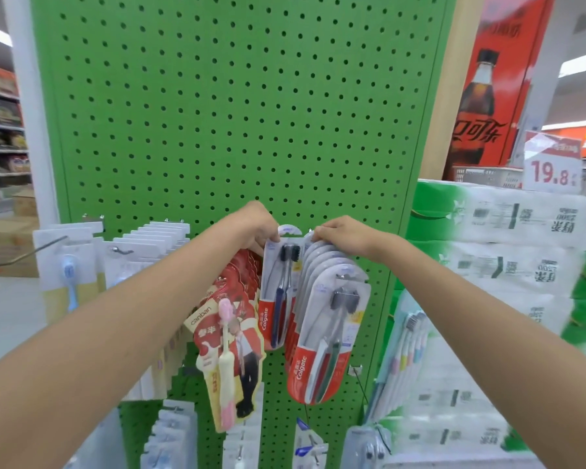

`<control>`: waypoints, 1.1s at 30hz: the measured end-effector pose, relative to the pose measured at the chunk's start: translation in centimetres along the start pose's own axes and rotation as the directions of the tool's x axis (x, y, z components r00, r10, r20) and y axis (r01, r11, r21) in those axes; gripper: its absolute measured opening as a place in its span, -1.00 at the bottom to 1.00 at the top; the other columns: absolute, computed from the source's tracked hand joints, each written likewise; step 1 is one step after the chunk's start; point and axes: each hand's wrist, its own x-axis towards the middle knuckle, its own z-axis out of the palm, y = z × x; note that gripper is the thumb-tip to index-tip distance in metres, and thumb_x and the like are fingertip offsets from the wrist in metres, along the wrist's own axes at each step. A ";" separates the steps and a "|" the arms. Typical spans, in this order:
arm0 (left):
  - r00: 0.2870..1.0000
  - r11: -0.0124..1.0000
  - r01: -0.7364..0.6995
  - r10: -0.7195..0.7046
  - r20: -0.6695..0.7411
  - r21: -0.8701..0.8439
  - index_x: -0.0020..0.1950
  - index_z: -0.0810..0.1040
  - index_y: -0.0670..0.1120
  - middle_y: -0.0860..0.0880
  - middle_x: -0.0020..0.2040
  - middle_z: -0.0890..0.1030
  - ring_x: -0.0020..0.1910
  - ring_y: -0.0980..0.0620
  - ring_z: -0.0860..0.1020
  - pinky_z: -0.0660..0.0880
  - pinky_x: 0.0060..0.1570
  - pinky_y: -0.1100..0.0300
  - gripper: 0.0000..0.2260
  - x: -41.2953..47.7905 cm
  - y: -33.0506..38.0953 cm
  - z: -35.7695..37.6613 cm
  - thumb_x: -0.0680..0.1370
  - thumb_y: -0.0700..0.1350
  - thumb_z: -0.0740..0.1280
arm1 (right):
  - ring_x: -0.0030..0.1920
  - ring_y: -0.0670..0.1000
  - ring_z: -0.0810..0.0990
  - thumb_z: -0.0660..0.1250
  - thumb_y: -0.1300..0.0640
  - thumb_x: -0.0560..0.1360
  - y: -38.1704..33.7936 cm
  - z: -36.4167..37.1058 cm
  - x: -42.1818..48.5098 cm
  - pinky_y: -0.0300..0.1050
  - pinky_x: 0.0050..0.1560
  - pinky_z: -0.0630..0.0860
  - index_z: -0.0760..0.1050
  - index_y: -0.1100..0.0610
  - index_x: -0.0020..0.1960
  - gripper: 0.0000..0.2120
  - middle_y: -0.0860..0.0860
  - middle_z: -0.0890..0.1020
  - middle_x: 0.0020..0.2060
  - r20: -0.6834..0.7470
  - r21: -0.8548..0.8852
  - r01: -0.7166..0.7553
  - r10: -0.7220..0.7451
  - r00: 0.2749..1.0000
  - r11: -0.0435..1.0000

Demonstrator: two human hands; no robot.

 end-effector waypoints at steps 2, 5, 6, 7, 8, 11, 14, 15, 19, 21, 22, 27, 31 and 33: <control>1.000 1.000 -0.014 0.014 0.012 -0.015 0.26 0.51 -0.31 -0.26 0.19 0.57 0.09 -0.18 0.60 0.63 -0.04 0.04 -0.69 -0.2 0.3 0.0 0.52 -0.35 0.35 | -0.16 0.03 0.58 0.09 -0.02 0.67 0.2 0.4 0.1 0.01 0.10 0.55 0.59 0.33 0.10 -0.54 0.26 0.66 0.01 0.040 0.013 -0.009 0.008 0.999 1.000; 0.999 0.999 -0.043 0.043 0.022 0.011 0.25 0.52 -0.30 -0.25 0.22 0.56 0.11 -0.18 0.58 0.63 -0.03 0.03 -0.72 -0.3 0.8 0.6 0.53 -0.35 0.34 | -0.17 0.05 0.58 0.10 -0.01 0.67 0.3 0.5 0.0 0.04 0.12 0.56 0.61 0.32 0.08 -0.55 0.25 0.67 0.00 0.050 0.090 -0.033 0.028 0.998 0.995; 0.999 0.998 -0.047 0.046 0.027 0.038 0.24 0.52 -0.30 -0.25 0.23 0.56 0.11 -0.19 0.58 0.63 -0.08 0.02 -0.73 -0.3 0.9 0.8 0.54 -0.34 0.33 | -0.17 0.05 0.59 0.11 0.00 0.67 0.4 0.5 0.0 0.04 0.11 0.57 0.62 0.29 0.06 -0.57 0.24 0.68 -0.01 0.054 0.113 -0.038 0.032 0.998 0.993; 0.999 0.996 -0.047 0.045 0.029 0.073 0.23 0.52 -0.30 -0.25 0.24 0.55 0.11 -0.21 0.58 0.64 -0.13 0.00 -0.74 -0.3 0.9 1.1 0.54 -0.33 0.34 | -0.17 0.06 0.58 0.12 -0.01 0.67 0.5 0.4 -0.1 0.05 0.10 0.56 0.63 0.28 0.05 -0.58 0.25 0.67 -0.01 0.069 0.128 -0.046 0.037 0.997 0.991; 0.999 0.993 -0.047 0.045 0.025 0.104 0.22 0.52 -0.30 -0.26 0.25 0.55 0.12 -0.25 0.58 0.65 -0.15 -0.03 -0.75 -0.2 0.9 1.3 0.55 -0.32 0.34 | -0.17 0.07 0.56 0.13 -0.01 0.66 0.6 0.4 -0.1 0.07 0.10 0.56 0.62 0.28 0.05 -0.58 0.27 0.66 0.01 0.085 0.139 -0.051 0.039 0.996 0.989; 0.998 0.993 -0.055 0.052 0.028 0.104 0.22 0.51 -0.31 -0.26 0.29 0.53 0.16 -0.28 0.58 0.64 -0.04 -0.08 -0.77 -0.1 0.8 1.6 0.56 -0.34 0.32 | -0.13 0.06 0.58 0.15 0.00 0.66 0.5 0.3 -0.1 0.08 0.07 0.57 0.56 0.24 0.12 -0.66 0.25 0.65 0.01 0.077 0.140 -0.054 0.044 0.996 0.989; 0.997 0.999 -0.038 0.036 0.071 0.029 0.24 0.52 -0.31 -0.26 0.30 0.52 0.15 -0.22 0.58 0.63 -0.02 -0.11 -0.74 -0.3 1.0 1.6 0.55 -0.37 0.32 | -0.08 -0.01 0.57 0.16 0.06 0.66 0.6 -0.3 0.3 -0.11 -0.06 0.55 0.46 0.15 0.22 -0.76 0.08 0.59 -0.01 -0.040 0.166 -0.036 0.043 0.998 0.985; 0.995 0.999 -0.038 0.038 0.089 0.003 0.26 0.52 -0.29 -0.26 0.29 0.52 0.09 -0.18 0.59 0.61 0.01 -0.14 -0.72 -0.3 1.2 1.7 0.55 -0.37 0.31 | -0.09 -0.01 0.55 0.15 0.08 0.66 0.7 -0.7 0.4 -0.12 -0.07 0.53 0.46 0.16 0.24 -0.76 0.07 0.58 -0.02 -0.060 0.171 -0.035 0.045 0.997 0.985; 0.988 0.997 -0.054 0.060 0.140 -0.047 0.25 0.54 -0.26 -0.24 0.25 0.56 -0.04 -0.09 0.59 0.59 0.06 -0.16 -0.73 -0.4 1.7 2.5 0.56 -0.38 0.30 | -0.04 0.05 0.54 0.15 0.12 0.65 1.8 -1.4 0.5 -0.01 0.11 0.54 0.56 0.18 0.18 -0.74 0.15 0.61 0.05 -0.050 0.159 -0.062 0.071 0.996 0.985; 0.982 0.993 -0.064 0.080 0.170 -0.095 0.17 0.58 -0.25 -0.23 0.20 0.60 -0.05 -0.07 0.62 0.61 0.03 -0.12 -0.79 -0.3 2.0 2.7 0.56 -0.40 0.29 | 0.01 0.09 0.56 0.15 0.12 0.66 2.2 -1.4 0.3 0.02 0.16 0.53 0.56 0.16 0.16 -0.75 0.13 0.62 0.06 -0.032 0.141 -0.071 0.076 0.997 0.987; 0.979 0.991 -0.065 0.086 0.182 -0.121 0.11 0.59 -0.24 -0.23 0.17 0.62 -0.05 -0.06 0.63 0.63 -0.01 -0.08 -0.81 -0.2 2.2 2.8 0.56 -0.40 0.29 | 0.04 0.10 0.58 0.15 0.12 0.66 2.5 -1.4 0.3 0.02 0.16 0.53 0.56 0.16 0.17 -0.76 0.12 0.62 0.05 -0.025 0.125 -0.073 0.077 0.997 0.989; 0.979 0.989 -0.076 0.098 0.180 -0.126 0.03 0.59 -0.24 -0.21 0.11 0.64 0.03 -0.11 0.64 0.64 -0.06 0.00 -0.89 0.0 2.5 3.3 0.54 -0.37 0.35 | -0.05 -0.02 0.57 0.18 0.28 0.61 3.2 -1.7 0.3 -0.12 0.01 0.51 0.56 0.15 0.14 -0.79 0.04 0.62 -0.02 -0.024 0.139 -0.074 0.078 0.997 0.988; 0.983 0.990 -0.118 0.127 0.131 -0.075 0.06 0.57 -0.28 -0.17 -0.01 0.65 -0.15 -0.01 0.64 0.64 -0.12 0.09 -0.90 0.6 2.6 3.1 0.56 -0.31 0.33 | -0.05 -0.11 0.56 0.29 0.17 0.59 3.3 -1.8 0.3 -0.11 0.07 0.46 0.57 0.13 0.16 -0.83 -0.02 0.61 -0.02 -0.014 0.091 -0.024 0.026 1.000 0.996; 0.986 0.986 -0.165 0.165 0.022 -0.007 0.05 0.58 -0.26 -0.17 0.01 0.65 -0.17 0.01 0.63 0.62 -0.14 0.15 -0.91 1.4 2.5 2.8 0.57 -0.32 0.32 | -0.05 -0.11 0.57 0.31 0.17 0.59 3.4 -1.7 0.4 -0.10 0.10 0.46 0.58 0.12 0.13 -0.85 -0.02 0.62 -0.02 -0.017 0.060 -0.015 0.016 1.000 0.998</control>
